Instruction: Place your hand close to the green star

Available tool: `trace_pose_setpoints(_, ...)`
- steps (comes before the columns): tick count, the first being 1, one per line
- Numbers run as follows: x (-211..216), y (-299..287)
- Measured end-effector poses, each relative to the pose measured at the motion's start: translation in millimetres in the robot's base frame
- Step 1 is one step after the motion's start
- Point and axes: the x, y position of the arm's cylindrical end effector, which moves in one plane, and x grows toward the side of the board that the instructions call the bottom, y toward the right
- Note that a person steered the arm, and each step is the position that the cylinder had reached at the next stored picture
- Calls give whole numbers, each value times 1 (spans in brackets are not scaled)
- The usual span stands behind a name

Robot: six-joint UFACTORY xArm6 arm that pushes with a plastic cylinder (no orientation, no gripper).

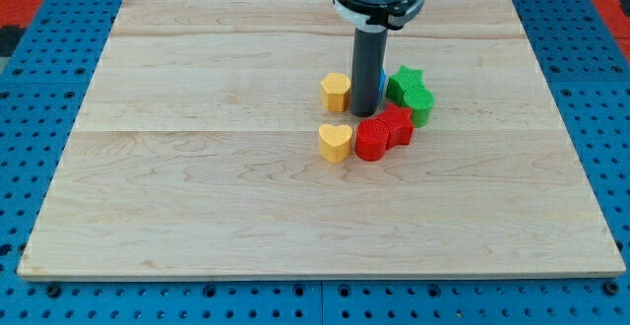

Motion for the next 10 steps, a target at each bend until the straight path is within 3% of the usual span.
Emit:
trace_pose_setpoints(2, -15, -40)
trace_pose_setpoints(3, -9, -42)
trace_pose_setpoints(5, 11, -112)
trace_pose_setpoints(10, -73, -163)
